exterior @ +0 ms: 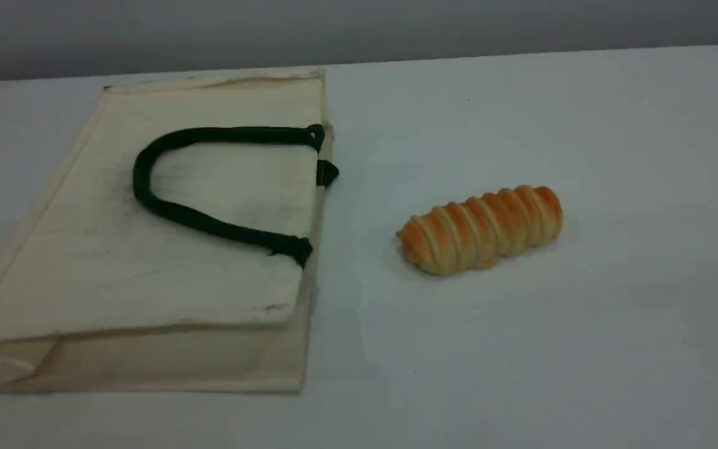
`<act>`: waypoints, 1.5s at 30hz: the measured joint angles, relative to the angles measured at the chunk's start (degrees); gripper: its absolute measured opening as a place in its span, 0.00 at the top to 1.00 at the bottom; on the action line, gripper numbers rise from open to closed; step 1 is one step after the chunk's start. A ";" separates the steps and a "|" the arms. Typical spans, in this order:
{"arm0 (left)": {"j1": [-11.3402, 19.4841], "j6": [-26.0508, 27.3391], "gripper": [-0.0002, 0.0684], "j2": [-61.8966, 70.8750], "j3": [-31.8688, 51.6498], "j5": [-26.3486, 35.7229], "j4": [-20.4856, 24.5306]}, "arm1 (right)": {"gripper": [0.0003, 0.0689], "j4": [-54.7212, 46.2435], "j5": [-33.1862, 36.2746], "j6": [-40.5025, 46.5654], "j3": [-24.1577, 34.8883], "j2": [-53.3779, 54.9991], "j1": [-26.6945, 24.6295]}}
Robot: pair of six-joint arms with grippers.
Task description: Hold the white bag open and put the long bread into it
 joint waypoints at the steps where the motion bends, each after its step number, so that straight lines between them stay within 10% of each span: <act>1: 0.00 -0.82 0.34 2.51 -0.16 -1.42 -0.04 | 0.35 0.67 -1.31 -0.73 -0.36 1.86 0.00; 18: 0.00 -5.03 0.34 41.87 -5.45 -19.21 0.93 | 0.35 15.23 -28.56 -15.19 -1.05 39.88 0.00; 30: 0.00 -3.81 0.34 63.34 -7.25 -29.86 -3.12 | 0.35 33.66 -29.14 -30.30 -8.19 57.60 0.02; 45: -0.63 12.07 0.34 81.91 -17.79 -31.83 -17.69 | 0.35 41.95 -28.29 -38.14 -8.38 61.73 0.07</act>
